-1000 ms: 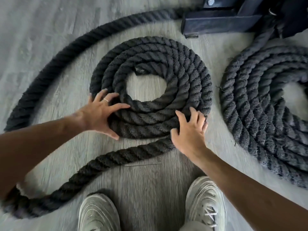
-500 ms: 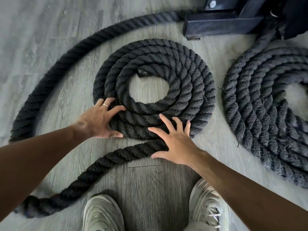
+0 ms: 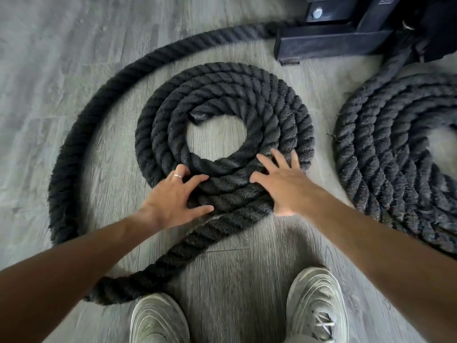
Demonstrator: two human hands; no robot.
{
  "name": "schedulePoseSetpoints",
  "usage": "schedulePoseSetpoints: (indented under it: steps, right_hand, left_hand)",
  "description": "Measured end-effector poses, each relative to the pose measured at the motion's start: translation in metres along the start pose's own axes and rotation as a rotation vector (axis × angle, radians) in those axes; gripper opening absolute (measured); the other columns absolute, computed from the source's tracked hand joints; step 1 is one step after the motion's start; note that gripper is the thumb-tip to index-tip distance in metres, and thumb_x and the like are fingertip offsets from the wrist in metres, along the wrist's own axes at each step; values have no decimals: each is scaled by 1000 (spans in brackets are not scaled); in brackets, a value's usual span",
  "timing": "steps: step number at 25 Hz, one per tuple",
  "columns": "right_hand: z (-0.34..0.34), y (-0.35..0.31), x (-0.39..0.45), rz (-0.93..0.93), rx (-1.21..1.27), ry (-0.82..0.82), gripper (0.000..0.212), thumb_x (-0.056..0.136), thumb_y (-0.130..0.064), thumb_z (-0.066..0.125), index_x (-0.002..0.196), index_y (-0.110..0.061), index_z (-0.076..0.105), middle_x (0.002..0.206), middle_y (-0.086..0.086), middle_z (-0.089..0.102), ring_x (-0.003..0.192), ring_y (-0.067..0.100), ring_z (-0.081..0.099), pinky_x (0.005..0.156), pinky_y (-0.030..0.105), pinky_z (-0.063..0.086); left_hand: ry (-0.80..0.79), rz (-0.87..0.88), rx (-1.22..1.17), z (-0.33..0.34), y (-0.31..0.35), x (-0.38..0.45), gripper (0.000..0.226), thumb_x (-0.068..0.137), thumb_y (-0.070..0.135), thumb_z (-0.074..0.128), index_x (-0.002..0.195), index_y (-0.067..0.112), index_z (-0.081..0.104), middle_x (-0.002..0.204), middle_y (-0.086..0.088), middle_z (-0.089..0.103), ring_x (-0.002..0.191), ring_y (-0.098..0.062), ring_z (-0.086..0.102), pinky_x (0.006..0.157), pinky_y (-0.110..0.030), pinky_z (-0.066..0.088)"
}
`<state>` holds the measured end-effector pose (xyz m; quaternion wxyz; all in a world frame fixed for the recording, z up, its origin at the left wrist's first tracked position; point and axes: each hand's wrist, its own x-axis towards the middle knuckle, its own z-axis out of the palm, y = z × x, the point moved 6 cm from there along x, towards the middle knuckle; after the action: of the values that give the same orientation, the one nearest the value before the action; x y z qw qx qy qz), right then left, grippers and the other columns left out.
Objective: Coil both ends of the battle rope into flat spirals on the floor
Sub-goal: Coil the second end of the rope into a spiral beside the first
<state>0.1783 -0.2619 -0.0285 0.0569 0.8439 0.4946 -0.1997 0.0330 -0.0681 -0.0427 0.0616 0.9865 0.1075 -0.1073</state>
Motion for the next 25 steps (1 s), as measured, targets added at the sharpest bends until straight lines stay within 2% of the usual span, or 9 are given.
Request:
schedulePoseSetpoints:
  steps: [3, 5, 8, 11, 13, 17, 19, 22, 25]
  right_hand:
    - [21, -56, -11, -78, 153, -22, 109, 66, -52, 87, 153, -44, 23, 169, 0, -12, 152, 39, -17, 114, 69, -11]
    - [32, -75, -15, -89, 127, -23, 105, 75, -60, 79, 157, -44, 15, 168, 1, -18, 151, 40, -22, 115, 73, -7]
    - [35, -75, -13, -97, 140, 16, 94, 83, -61, 72, 157, -48, 17, 169, -1, -17, 150, 40, -24, 113, 75, -9]
    - [40, -68, -11, -122, 186, 23, 84, 84, -58, 71, 153, -56, 23, 169, -7, -16, 150, 35, -26, 112, 75, -12]
    - [39, -59, -7, -123, 202, 21, 82, 83, -56, 74, 150, -60, 26, 168, -13, -15, 151, 30, -27, 113, 74, -11]
    - [17, -7, 8, -81, 151, -13, 86, 76, -48, 82, 144, -64, 30, 166, -22, -9, 153, 21, -19, 110, 74, -12]
    - [-2, 28, 12, -2, 53, 23, 87, 77, -37, 84, 141, -65, 33, 168, -18, 0, 155, 24, -6, 112, 75, -8]
    - [-19, 60, 8, 153, -93, 86, 84, 83, -20, 80, 144, -59, 38, 168, -6, 18, 155, 31, 6, 114, 76, -2]
    - [-16, 52, -1, 311, 73, 194, 71, 89, -16, 70, 148, -44, 43, 164, 1, 27, 152, 35, 15, 116, 73, 6]
  left_hand:
    - [-2, 15, 19, -15, -49, 12, 97, 62, 101, 36, 145, 49, 31, 145, -7, 29, 132, -39, 32, 103, -64, 40]
    - [-193, -69, -21, -11, -82, 18, 109, 47, 101, 52, 142, 55, 25, 157, -3, 7, 145, -42, 9, 109, -70, 32]
    - [-350, -37, 111, -2, -94, 23, 124, 44, 94, 62, 147, 54, 7, 163, 1, -12, 150, -41, -9, 116, -65, 26]
    - [-288, 15, 135, -2, -84, 24, 127, 47, 94, 56, 152, 47, 3, 166, -1, -3, 151, -37, -8, 123, -52, 2]
    - [-261, -1, 138, -9, -79, 23, 126, 45, 97, 45, 152, 46, 3, 166, -4, 1, 150, -35, -1, 119, -44, -6]
    - [-246, -85, 232, -15, -41, 28, 121, 55, 101, 26, 155, 40, -1, 167, -7, 6, 150, -32, 10, 122, -45, 6]
    - [-196, -185, 137, -19, -17, 36, 113, 62, 101, 22, 156, 40, 5, 166, -7, 13, 144, -36, 22, 118, -47, 20]
    - [-156, -133, 260, -11, 14, 42, 110, 68, 98, 9, 157, 37, -4, 165, -9, 17, 137, -34, 37, 112, -46, 28]
    - [-140, -73, 180, -1, 16, 43, 100, 74, 93, 26, 156, 43, -2, 162, -3, 21, 133, -31, 33, 106, -45, 39]
